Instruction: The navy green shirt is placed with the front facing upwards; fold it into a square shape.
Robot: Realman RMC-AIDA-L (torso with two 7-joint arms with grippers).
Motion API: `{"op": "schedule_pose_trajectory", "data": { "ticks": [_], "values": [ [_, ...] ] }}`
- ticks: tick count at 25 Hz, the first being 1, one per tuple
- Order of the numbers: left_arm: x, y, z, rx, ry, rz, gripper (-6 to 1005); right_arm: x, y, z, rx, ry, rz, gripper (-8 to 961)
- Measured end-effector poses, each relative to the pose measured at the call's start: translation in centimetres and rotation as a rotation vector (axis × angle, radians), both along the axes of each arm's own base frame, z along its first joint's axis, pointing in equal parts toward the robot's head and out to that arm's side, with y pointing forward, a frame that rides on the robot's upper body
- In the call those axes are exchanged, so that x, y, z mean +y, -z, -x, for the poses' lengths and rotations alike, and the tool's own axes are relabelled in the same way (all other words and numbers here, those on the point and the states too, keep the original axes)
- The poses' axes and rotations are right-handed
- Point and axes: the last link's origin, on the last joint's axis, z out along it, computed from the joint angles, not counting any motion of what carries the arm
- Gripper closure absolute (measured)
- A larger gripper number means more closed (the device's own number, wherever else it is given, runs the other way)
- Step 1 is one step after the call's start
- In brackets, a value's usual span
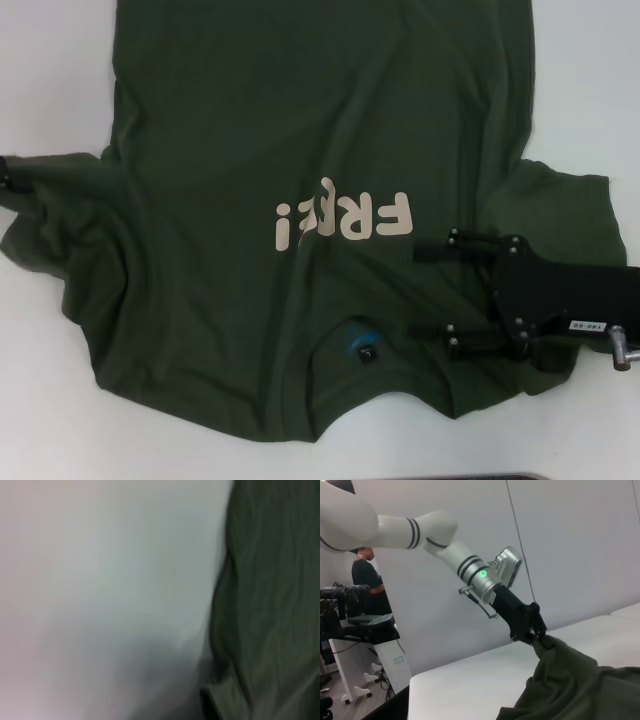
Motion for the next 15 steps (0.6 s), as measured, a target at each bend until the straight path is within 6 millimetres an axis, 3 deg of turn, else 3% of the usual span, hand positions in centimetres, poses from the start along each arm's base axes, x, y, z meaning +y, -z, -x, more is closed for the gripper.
{"op": "schedule_pose_trajectory", "data": {
  "ticks": [5,15],
  "values": [
    [0.5,0.1,-0.8,0.015,0.021,0.031,996,0.0,0.1,0.0,0.001,0.000,0.001,70],
    [0.6,-1.4,-0.6,0.084,-0.007,0.027,995,-0.1,0.1,-0.1,0.001,0.004,0.000,70]
  ]
}}
